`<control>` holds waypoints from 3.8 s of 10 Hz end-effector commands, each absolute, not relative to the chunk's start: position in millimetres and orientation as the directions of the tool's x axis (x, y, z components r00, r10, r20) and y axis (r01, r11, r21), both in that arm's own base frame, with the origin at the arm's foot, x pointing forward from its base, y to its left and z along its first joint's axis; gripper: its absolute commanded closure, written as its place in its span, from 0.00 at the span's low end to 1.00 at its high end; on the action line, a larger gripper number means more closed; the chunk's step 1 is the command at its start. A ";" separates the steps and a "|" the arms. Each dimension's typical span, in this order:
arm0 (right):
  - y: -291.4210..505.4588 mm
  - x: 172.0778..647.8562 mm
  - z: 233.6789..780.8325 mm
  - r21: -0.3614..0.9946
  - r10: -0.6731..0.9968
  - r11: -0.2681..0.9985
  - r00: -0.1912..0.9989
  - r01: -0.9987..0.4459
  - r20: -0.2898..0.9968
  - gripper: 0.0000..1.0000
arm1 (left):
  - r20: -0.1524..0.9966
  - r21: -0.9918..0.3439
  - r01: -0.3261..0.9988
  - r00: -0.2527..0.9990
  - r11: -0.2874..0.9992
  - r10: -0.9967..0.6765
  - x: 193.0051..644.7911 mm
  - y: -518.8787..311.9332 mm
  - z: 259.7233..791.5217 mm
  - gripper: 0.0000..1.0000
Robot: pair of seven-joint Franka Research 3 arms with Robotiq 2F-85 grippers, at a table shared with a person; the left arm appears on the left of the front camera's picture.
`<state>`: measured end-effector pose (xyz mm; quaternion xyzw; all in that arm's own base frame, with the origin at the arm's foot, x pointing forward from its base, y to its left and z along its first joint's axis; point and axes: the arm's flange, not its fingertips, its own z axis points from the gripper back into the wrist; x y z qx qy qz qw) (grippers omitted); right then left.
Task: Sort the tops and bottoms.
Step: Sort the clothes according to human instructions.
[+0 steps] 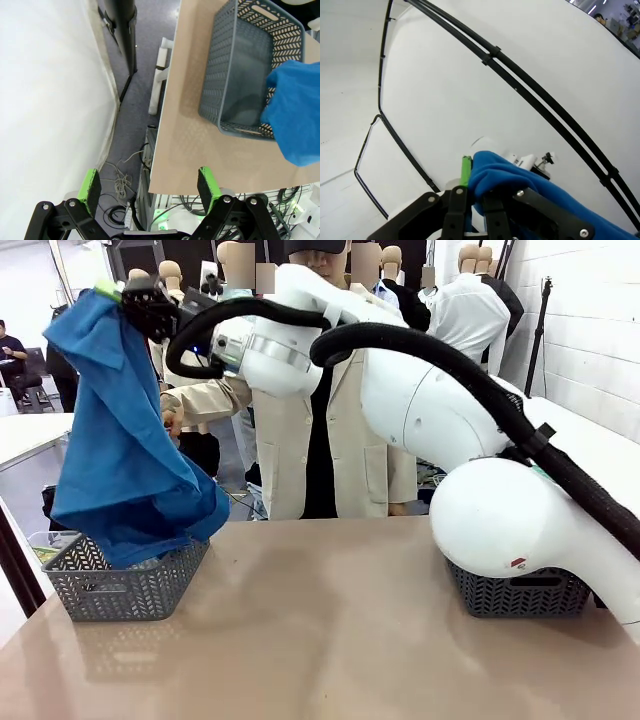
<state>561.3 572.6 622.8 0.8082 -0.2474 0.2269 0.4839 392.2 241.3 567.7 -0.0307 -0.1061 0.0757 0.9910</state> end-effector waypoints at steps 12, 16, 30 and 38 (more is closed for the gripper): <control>795.8 803.9 481.9 0.892 -0.103 0.045 0.886 -0.451 0.453 1.00 | 0.200 -0.084 -0.154 0.965 0.984 0.168 393.1 241.4 570.5 0.00; 827.2 793.9 419.2 0.993 -0.129 -0.021 0.986 -0.113 0.110 1.00 | 0.200 -0.084 -0.154 0.965 0.984 0.168 393.1 241.4 570.5 0.00; 741.1 617.5 335.0 0.553 0.346 0.577 0.793 -0.601 0.501 0.64 | 0.200 -0.084 -0.154 0.965 0.984 0.168 393.1 241.4 570.5 0.00; 771.4 565.0 374.4 0.427 0.500 0.509 0.661 -0.747 0.560 0.00 | 0.200 -0.084 -0.154 0.965 0.984 0.168 393.1 241.4 570.5 0.00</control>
